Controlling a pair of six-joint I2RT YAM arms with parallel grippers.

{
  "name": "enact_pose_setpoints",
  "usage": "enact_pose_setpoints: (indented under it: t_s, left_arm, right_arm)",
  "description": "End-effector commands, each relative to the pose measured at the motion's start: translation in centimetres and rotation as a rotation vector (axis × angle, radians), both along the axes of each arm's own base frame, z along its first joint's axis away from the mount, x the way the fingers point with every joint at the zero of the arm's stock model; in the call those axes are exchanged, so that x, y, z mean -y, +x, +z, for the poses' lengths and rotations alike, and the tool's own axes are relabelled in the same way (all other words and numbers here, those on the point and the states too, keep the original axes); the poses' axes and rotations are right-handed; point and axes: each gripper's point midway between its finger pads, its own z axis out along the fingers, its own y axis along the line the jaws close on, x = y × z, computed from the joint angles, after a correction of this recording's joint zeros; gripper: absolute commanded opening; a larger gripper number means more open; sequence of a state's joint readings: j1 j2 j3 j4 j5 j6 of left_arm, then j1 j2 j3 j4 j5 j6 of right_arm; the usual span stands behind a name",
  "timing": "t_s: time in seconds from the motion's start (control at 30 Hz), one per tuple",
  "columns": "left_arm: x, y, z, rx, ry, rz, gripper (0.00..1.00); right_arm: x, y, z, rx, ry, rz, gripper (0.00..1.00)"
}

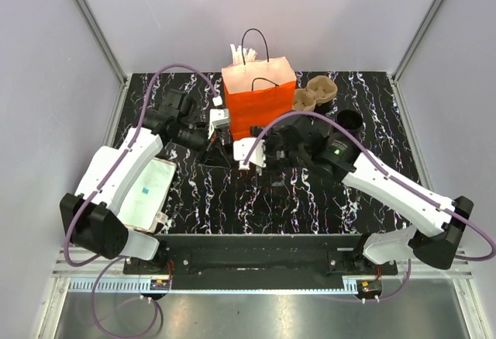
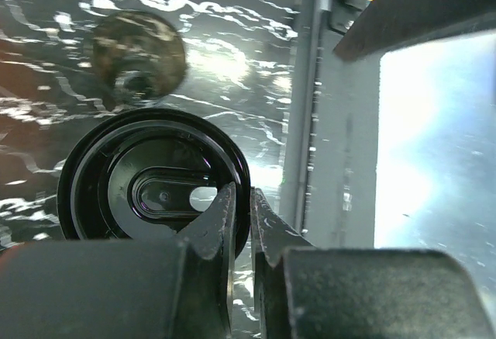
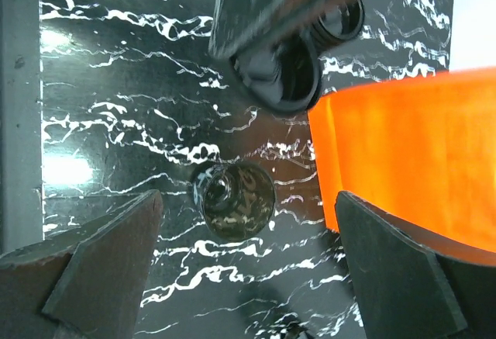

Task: Pack the takeout coffee

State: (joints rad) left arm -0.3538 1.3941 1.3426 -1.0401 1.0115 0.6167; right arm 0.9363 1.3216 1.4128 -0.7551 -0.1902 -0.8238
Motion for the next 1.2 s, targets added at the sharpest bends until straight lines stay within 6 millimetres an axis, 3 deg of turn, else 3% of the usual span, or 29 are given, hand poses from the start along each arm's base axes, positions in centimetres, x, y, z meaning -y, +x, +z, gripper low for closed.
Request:
enact_pose_setpoints:
  t_s: [0.0, 0.23, 0.53, 0.87, 1.0, 1.17]
  left_arm:
    - [0.9, -1.8, 1.4, -0.069, -0.087, -0.097, 0.06]
    - [0.9, -3.8, 2.6, -0.132, -0.138, -0.194, 0.05]
    - [0.7, -4.8, 3.0, -0.157, -0.169, -0.244, 0.03]
    - [0.6, -5.3, 3.2, -0.151, -0.175, -0.247, 0.02]
    - [0.5, -5.4, 3.1, -0.147, -0.176, -0.248, 0.02]
    - [0.5, -5.6, 3.2, -0.140, -0.179, -0.249, 0.02]
  right_arm:
    - [-1.8, -0.5, 1.5, 0.055, -0.026, 0.042, 0.98]
    - [-4.0, -1.0, 0.0, 0.055, -0.083, 0.089, 0.97]
    - [-5.6, -0.8, -1.4, 0.041, -0.096, 0.101, 0.93]
    - [-7.1, 0.5, -2.8, 0.059, -0.117, 0.069, 0.79]
    - [-7.5, 1.5, -2.5, 0.089, -0.104, 0.024, 0.66]
    - [-7.4, 2.5, -2.1, 0.131, -0.090, -0.022, 0.58]
